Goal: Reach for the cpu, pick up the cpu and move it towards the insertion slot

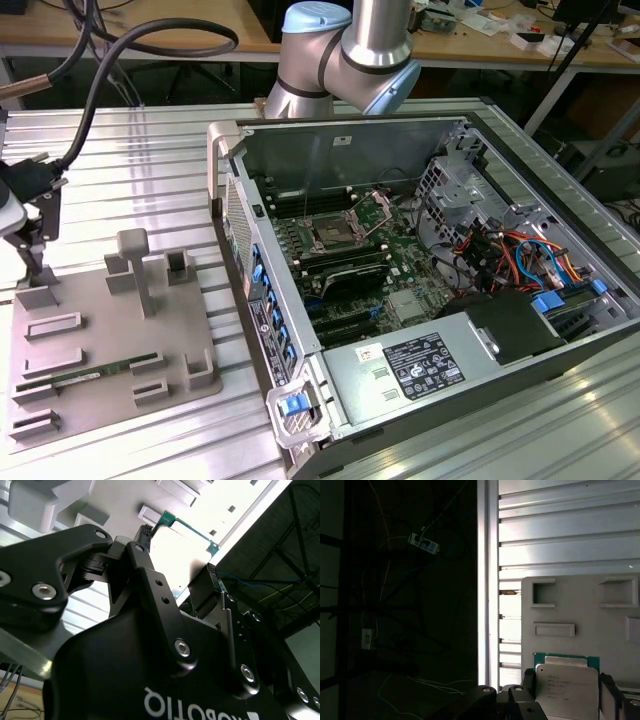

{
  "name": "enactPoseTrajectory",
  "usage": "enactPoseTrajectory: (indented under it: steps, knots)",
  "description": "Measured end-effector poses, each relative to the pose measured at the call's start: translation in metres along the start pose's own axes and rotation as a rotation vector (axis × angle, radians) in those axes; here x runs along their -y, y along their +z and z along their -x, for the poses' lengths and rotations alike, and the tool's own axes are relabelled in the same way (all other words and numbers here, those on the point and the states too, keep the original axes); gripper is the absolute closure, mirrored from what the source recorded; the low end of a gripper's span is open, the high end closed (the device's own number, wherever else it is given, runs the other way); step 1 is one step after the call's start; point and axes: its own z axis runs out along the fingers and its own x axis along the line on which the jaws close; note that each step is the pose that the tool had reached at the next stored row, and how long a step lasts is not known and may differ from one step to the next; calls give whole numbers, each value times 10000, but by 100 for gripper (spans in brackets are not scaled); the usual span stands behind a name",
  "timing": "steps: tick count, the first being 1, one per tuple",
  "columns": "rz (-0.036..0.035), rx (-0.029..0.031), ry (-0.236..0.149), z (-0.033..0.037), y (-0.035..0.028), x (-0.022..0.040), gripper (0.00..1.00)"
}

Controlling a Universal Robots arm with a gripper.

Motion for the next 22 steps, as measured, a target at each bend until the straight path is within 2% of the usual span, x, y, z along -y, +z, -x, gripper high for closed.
enactPoseTrajectory:
  steps: [8, 16, 22]
  knots:
    - [0, -1, 0, 1, -52, -1, 45]
    - [0, 0, 0, 1, -149, -2, 45]
    - [1, 0, 0, 2, -198, -3, 45]
